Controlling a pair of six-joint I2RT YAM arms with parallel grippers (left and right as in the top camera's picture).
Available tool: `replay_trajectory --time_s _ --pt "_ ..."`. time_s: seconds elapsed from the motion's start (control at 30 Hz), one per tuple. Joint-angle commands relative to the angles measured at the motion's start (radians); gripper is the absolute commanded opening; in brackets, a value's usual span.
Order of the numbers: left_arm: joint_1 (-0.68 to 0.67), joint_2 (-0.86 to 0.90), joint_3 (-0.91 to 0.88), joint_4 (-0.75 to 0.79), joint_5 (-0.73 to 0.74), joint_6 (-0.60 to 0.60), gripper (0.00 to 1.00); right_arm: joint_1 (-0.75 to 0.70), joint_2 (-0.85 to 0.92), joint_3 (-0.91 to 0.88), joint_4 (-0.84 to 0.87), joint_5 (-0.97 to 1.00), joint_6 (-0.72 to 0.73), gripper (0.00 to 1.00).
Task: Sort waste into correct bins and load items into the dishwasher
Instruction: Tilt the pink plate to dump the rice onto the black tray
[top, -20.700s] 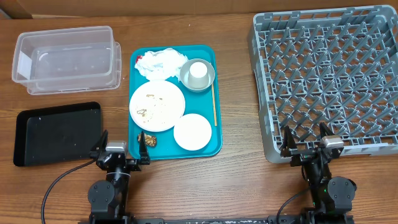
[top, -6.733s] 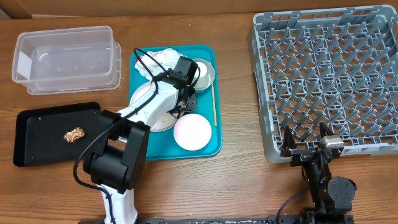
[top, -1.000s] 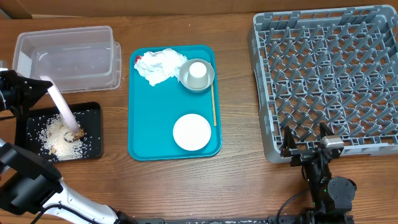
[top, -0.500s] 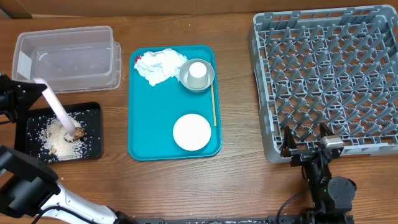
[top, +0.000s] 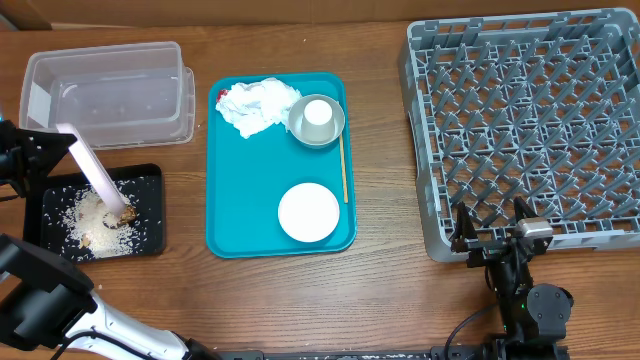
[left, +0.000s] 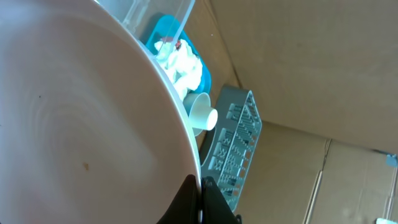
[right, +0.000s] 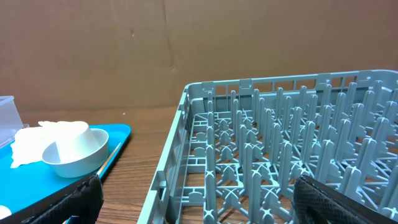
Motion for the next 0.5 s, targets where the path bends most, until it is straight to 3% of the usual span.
replay_trajectory --time_s 0.0,0.37,0.47 --pt "0.005 -0.006 0.005 -0.003 0.049 0.035 0.04 -0.003 -0.010 -0.010 0.005 0.008 -0.007 1.00" --pt "-0.037 -0.027 -0.021 -0.004 0.089 0.067 0.04 -0.003 -0.010 -0.010 0.005 0.008 -0.007 1.00" --pt "-0.047 -0.027 -0.021 0.041 0.021 0.036 0.04 -0.003 -0.010 -0.010 0.005 0.008 -0.007 1.00"
